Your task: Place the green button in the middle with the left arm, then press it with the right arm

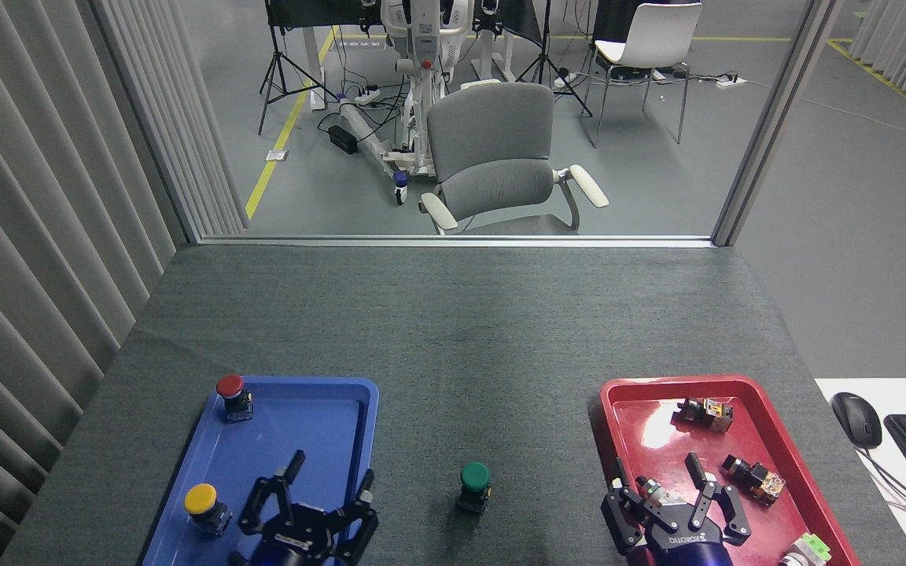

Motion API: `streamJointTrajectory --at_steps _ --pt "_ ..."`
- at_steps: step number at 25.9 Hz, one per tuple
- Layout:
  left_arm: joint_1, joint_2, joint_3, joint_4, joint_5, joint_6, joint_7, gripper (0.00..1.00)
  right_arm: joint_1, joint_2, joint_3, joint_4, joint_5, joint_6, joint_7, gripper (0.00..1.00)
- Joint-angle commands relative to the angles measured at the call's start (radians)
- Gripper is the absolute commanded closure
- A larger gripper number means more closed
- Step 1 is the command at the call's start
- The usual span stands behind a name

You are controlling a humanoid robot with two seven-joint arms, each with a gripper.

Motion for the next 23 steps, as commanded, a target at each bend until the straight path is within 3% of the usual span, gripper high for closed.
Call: streamJointTrajectory --at_steps 1,9,12,19,23 --pt "0.017 -0.039 0.203 -0.027 -0.054 -0.166 -0.105 0.01 -0.025 0.019 0.052 0.008 0.01 0.011 0.001 0.01" --pt "0.013 -0.043 0.267 -0.018 -0.048 -0.174 -0.111 0.01 -0.089 0.088 0.149 0.054 0.086 0.036 0.003 0.02" --pt "0.013 -0.046 0.316 -0.004 -0.046 -0.18 -0.103 0.01 -0.121 0.093 0.192 0.076 0.092 0.028 0.007 0.08" --pt "0.013 -0.083 0.372 0.007 -0.048 -0.218 -0.105 0.01 -0.153 0.099 0.242 0.1 0.097 -0.006 0.007 0.53" --pt "0.013 -0.085 0.372 0.007 -0.048 -0.221 -0.106 0.01 -0.175 0.108 0.271 0.14 0.135 -0.015 0.01 0.8"
